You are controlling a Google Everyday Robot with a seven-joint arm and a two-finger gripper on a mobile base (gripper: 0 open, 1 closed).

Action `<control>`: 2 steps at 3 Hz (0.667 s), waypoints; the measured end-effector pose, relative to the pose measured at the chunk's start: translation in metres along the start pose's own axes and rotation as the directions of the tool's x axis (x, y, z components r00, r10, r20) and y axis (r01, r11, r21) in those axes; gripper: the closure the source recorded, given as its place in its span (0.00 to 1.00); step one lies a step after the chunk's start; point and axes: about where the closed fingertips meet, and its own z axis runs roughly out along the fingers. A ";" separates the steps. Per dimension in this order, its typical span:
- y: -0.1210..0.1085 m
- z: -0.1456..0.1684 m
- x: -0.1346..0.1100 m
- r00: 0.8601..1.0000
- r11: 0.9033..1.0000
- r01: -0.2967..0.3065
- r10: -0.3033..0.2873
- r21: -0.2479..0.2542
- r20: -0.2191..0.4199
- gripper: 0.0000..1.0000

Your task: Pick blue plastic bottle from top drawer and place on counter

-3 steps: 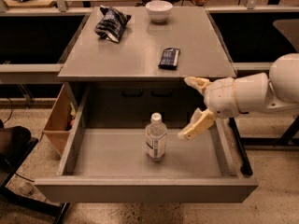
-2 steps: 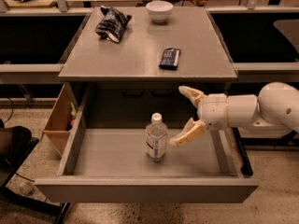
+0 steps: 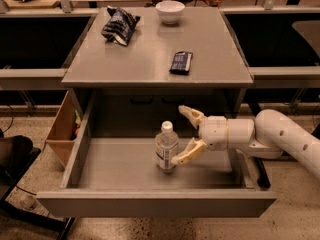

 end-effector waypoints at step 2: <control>0.016 0.029 0.012 0.999 0.994 -0.049 0.049 -0.099 0.003 0.18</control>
Offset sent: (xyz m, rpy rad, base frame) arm -0.0168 0.0406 -0.0252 0.0172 0.1070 0.1223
